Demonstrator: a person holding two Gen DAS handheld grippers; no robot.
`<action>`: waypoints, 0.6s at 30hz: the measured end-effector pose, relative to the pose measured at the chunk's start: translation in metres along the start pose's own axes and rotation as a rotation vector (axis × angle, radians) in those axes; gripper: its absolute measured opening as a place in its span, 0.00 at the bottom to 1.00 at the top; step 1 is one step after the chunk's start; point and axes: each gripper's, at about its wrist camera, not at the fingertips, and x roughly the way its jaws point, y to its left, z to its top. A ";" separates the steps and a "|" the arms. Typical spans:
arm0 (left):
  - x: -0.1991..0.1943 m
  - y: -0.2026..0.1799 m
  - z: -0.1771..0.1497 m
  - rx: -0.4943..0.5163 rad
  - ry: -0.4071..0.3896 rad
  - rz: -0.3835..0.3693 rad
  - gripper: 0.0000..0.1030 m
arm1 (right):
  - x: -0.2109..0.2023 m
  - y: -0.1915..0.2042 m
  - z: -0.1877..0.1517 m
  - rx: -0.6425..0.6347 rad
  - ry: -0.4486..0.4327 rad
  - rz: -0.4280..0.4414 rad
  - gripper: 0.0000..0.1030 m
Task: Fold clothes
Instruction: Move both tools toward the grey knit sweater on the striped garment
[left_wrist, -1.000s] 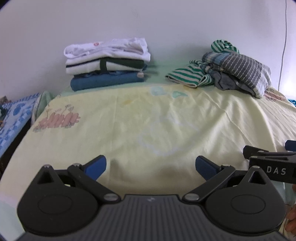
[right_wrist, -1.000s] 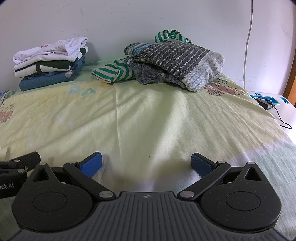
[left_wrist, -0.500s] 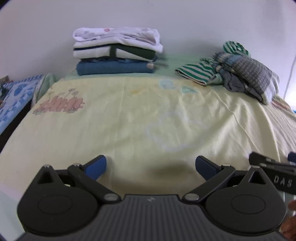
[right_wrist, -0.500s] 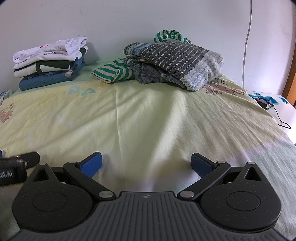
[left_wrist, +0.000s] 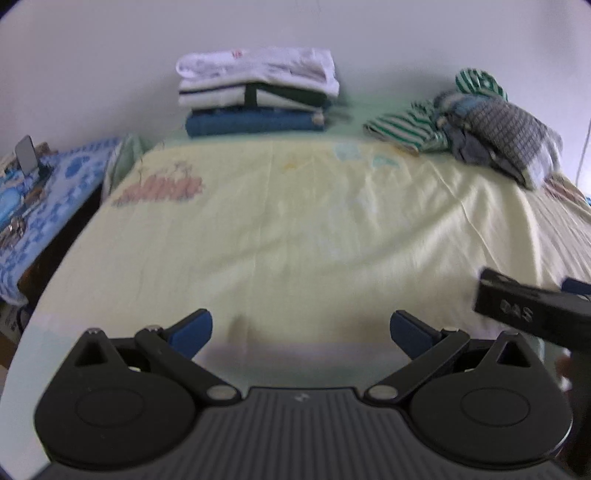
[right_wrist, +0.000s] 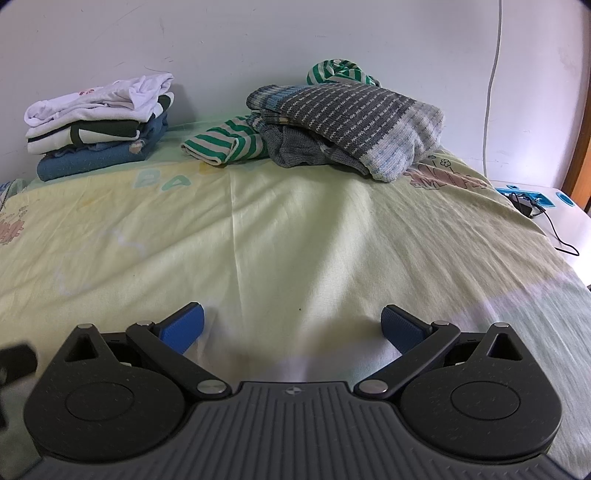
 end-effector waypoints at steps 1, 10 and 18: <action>-0.004 0.001 0.001 -0.007 0.007 -0.004 0.99 | 0.000 0.000 0.000 0.002 0.000 0.001 1.00; -0.009 -0.004 0.025 -0.007 0.037 0.017 0.99 | -0.001 -0.003 0.002 -0.032 0.019 0.051 1.00; -0.008 -0.017 0.037 0.046 0.061 -0.007 0.99 | -0.011 -0.013 0.021 0.044 0.075 0.060 0.95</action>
